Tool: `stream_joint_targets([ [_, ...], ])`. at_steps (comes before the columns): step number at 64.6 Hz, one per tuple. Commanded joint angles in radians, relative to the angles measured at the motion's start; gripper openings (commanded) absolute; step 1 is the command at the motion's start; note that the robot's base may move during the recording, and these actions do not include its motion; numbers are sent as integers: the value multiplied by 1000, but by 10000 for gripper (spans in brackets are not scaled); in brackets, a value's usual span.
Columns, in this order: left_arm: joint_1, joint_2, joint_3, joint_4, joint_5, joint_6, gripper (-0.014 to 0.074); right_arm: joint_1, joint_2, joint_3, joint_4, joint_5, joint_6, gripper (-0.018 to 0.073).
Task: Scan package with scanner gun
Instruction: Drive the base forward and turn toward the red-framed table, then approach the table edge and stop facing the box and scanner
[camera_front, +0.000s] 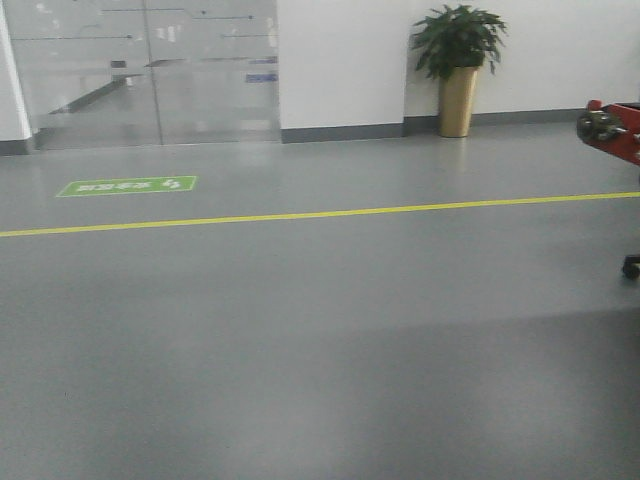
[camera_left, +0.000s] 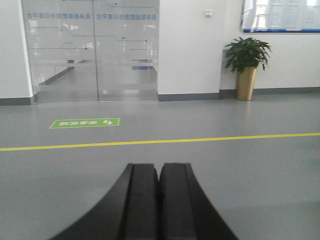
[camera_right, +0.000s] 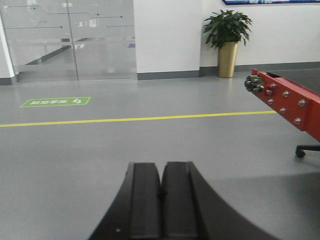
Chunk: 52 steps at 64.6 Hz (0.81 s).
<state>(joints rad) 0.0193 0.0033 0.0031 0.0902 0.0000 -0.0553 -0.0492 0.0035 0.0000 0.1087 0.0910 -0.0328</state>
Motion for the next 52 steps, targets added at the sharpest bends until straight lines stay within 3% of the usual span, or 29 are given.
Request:
stream_joint_targets([
  [1,-1,-3,-3,-6,-18,-5,-111,0,-3,0,-4,-18,-1,-158],
  [52,-1,-3,-3,-6,-18,-5,-111,0,-3,0,-4,-18,-1,-158],
])
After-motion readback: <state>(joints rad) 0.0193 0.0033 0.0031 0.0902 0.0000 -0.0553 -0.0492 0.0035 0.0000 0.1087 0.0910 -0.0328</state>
